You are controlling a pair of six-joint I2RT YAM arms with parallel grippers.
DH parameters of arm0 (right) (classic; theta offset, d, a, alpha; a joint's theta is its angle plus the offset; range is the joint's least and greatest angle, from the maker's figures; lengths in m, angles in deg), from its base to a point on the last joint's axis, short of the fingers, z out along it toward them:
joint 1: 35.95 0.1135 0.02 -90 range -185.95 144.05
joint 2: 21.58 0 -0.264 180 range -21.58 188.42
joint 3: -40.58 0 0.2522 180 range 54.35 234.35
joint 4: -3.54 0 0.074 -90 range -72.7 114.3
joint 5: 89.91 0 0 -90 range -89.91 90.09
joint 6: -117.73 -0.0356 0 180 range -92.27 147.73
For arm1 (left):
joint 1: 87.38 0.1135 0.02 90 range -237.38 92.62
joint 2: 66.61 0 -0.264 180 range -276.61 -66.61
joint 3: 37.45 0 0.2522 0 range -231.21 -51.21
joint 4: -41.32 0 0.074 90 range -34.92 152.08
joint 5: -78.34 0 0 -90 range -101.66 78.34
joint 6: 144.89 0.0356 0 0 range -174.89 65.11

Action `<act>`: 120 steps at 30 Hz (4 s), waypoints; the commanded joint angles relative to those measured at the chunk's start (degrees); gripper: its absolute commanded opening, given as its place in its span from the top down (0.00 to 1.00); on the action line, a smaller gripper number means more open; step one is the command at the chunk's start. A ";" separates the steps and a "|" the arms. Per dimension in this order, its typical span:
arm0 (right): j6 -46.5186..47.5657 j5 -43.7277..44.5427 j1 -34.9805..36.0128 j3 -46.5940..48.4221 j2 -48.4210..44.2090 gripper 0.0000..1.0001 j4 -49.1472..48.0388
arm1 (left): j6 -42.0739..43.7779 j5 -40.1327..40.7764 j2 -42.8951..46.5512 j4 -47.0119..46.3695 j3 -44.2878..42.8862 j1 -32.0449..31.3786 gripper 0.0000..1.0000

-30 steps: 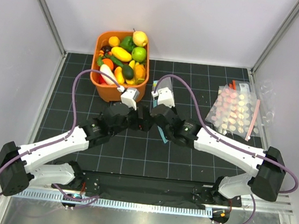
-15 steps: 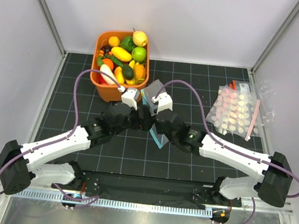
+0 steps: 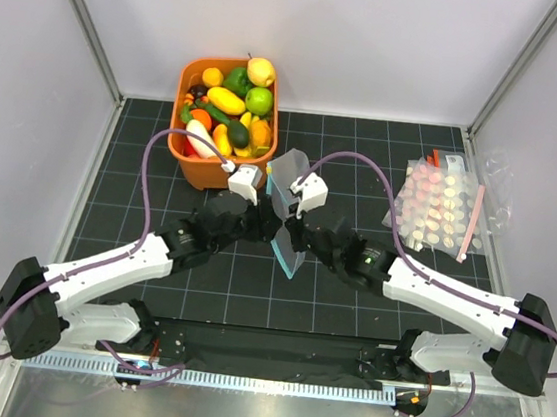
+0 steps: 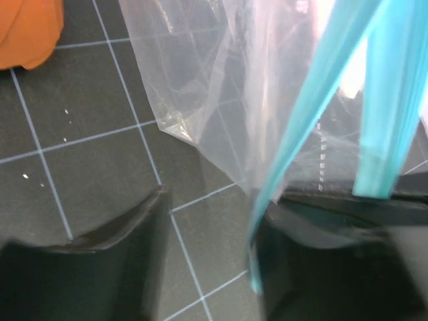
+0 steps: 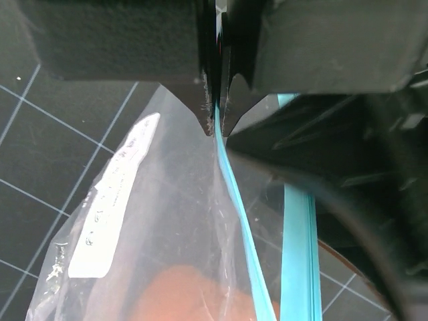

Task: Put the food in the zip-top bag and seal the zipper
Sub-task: Open the zipper of the food storage bag.

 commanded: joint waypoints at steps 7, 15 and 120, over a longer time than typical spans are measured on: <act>-0.96 6.32 0.33 2.55 -1.18 0.99 1.91 | 1.36 -1.93 -2.18 -1.94 -2.60 0.12 1.00; -1.58 25.50 0.33 6.34 2.95 0.94 9.40 | 0.22 -0.09 -1.83 2.09 -3.92 0.03 1.00; -4.22 12.50 -0.55 12.84 1.38 0.94 21.53 | -5.67 -18.90 -18.35 -6.95 -3.31 12.69 1.00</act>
